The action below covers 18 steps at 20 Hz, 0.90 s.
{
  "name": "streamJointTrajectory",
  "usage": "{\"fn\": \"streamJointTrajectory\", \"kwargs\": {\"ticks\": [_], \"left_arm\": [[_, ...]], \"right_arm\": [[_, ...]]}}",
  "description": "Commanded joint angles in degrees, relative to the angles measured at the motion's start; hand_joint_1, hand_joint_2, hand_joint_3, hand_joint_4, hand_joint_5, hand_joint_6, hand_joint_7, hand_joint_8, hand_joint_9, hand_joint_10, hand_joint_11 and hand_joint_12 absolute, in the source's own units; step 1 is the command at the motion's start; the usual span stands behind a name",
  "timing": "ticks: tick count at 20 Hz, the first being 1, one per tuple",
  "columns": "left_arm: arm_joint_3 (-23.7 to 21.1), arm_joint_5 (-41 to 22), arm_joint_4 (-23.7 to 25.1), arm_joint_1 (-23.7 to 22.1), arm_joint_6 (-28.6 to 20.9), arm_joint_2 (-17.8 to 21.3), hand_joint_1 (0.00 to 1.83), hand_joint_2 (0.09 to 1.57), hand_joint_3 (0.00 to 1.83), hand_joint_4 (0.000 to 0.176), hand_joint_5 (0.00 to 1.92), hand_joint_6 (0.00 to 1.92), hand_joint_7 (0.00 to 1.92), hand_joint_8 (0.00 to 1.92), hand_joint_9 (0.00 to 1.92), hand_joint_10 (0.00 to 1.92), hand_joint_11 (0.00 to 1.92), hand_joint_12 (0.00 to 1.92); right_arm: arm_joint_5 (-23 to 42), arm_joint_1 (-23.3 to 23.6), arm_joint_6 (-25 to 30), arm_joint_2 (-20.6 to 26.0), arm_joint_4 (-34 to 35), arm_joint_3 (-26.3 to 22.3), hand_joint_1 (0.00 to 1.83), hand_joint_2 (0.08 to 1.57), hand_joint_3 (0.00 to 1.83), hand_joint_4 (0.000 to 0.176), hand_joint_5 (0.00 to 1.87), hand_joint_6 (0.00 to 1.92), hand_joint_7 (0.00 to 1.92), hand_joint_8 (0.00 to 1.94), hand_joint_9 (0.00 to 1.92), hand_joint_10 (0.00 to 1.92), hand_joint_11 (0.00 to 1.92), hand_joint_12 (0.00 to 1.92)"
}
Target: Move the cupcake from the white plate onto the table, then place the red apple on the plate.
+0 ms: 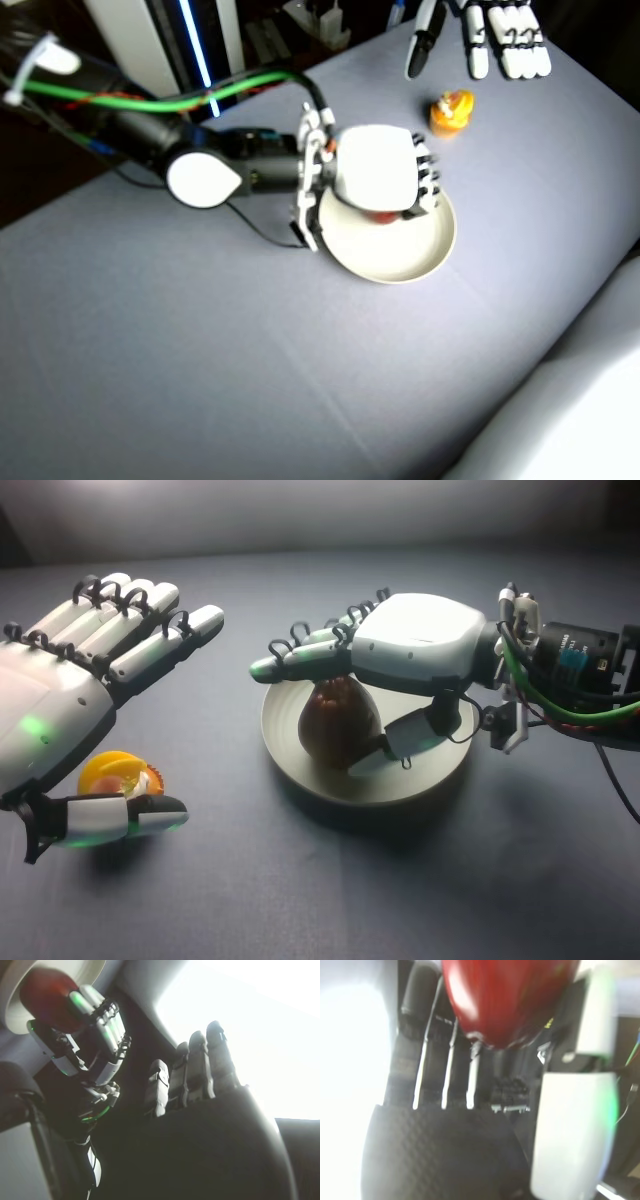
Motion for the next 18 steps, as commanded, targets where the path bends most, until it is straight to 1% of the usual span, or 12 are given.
{"fn": "streamJointTrajectory", "kwargs": {"ticks": [1,2,3,4,5,6,7,11,13,15,17,18], "left_arm": [[0.3,-7.0,0.8,-0.7,-0.4,0.1,0.81,0.86,0.00,0.176,0.00,0.00,0.00,0.00,0.00,0.00,0.02,0.01],[0.3,-7.0,0.8,-0.7,-0.5,0.1,0.81,0.86,0.00,0.176,0.00,0.00,0.00,0.00,0.00,0.00,0.03,0.01],[0.3,-7.1,0.8,-0.7,-0.5,0.1,0.81,0.86,0.00,0.176,0.00,0.00,0.00,0.00,0.00,0.00,0.03,0.01],[0.2,-7.2,0.8,-0.7,-0.5,0.1,0.80,0.86,0.00,0.175,0.00,0.00,0.00,0.00,0.00,0.00,0.03,0.01],[0.1,-7.4,0.7,-0.6,-0.6,0.1,0.78,0.86,0.00,0.176,0.00,0.00,0.00,0.00,0.00,0.00,0.03,0.01],[0.1,-7.4,0.7,-0.6,-0.6,0.1,0.78,0.86,0.00,0.176,0.00,0.00,0.00,0.00,0.00,0.00,0.03,0.01],[0.1,-7.6,0.6,-0.4,-0.9,0.1,0.75,0.84,0.00,0.176,0.00,0.00,0.00,0.00,0.00,0.00,0.04,0.02],[-0.5,-9.7,-0.2,0.5,-1.0,0.7,0.75,0.84,0.00,0.176,0.00,0.00,0.00,0.00,0.00,0.00,0.03,0.01],[-0.8,-10.7,-0.5,0.7,-1.0,0.6,0.79,0.83,0.00,0.176,0.00,0.00,0.00,0.00,0.00,0.00,0.03,0.01],[-0.8,-12.1,-0.5,0.7,-2.2,0.7,0.88,0.80,0.00,0.176,0.00,0.00,0.00,0.00,0.00,0.00,0.01,0.00],[-0.7,-16.1,-0.6,1.3,-4.4,1.0,0.85,0.80,0.00,0.176,0.00,0.00,0.00,0.00,0.00,0.00,0.05,0.02],[-0.7,-18.3,-0.7,1.6,-5.5,1.3,0.74,0.82,0.00,0.176,0.00,0.00,0.00,0.00,0.00,0.00,0.08,0.04]], "right_arm": [[4.7,0.3,0.6,0.3,2.1,0.3,1.02,0.88,0.00,0.175,0.01,0.00,0.02,0.00,0.23,0.00,0.04,0.92],[4.6,0.3,0.9,0.3,2.1,0.4,0.99,0.86,0.00,0.176,0.00,0.00,0.00,0.00,0.09,0.00,0.01,0.75],[4.6,0.0,1.1,0.3,2.1,0.3,0.99,0.86,0.00,0.176,0.00,0.00,0.00,0.00,0.09,0.00,0.01,0.75],[4.6,-0.2,1.6,0.4,2.1,0.2,1.02,0.85,0.00,0.176,0.00,0.00,0.00,0.00,0.01,0.00,0.00,0.58],[4.7,-0.6,2.1,0.6,2.2,-0.4,1.01,0.83,0.00,0.176,0.00,0.00,0.00,0.00,0.00,0.00,0.00,0.23],[5.1,-1.3,2.1,1.1,2.8,-0.9,1.01,0.83,0.00,0.176,0.00,0.00,0.00,0.00,0.00,0.00,0.00,0.23],[6.5,-2.4,2.1,2.5,4.2,-1.7,0.96,0.82,0.00,0.176,0.00,0.00,0.00,0.00,0.00,0.00,0.00,0.01],[16.8,-5.1,1.0,10.3,12.6,-6.2,0.66,0.77,0.00,0.176,0.00,0.00,0.00,0.00,0.00,0.00,0.00,0.00],[22.1,-6.5,-1.8,14.6,16.6,-9.6,0.66,0.76,0.00,0.176,0.00,0.00,0.00,0.00,0.00,0.00,0.00,0.00],[28.2,-9.2,-5.1,19.9,20.4,-13.8,0.74,0.80,0.00,0.176,0.00,0.00,0.00,0.00,0.00,0.00,0.00,0.00],[34.9,-12.7,-7.1,23.7,24.9,-16.8,0.80,0.80,0.00,0.176,0.00,0.00,0.00,0.00,0.00,0.00,0.00,0.00],[38.9,-14.7,-7.5,24.9,27.5,-17.9,0.80,0.75,0.00,0.176,0.00,0.00,0.00,0.00,0.00,0.00,0.00,0.00]]}}
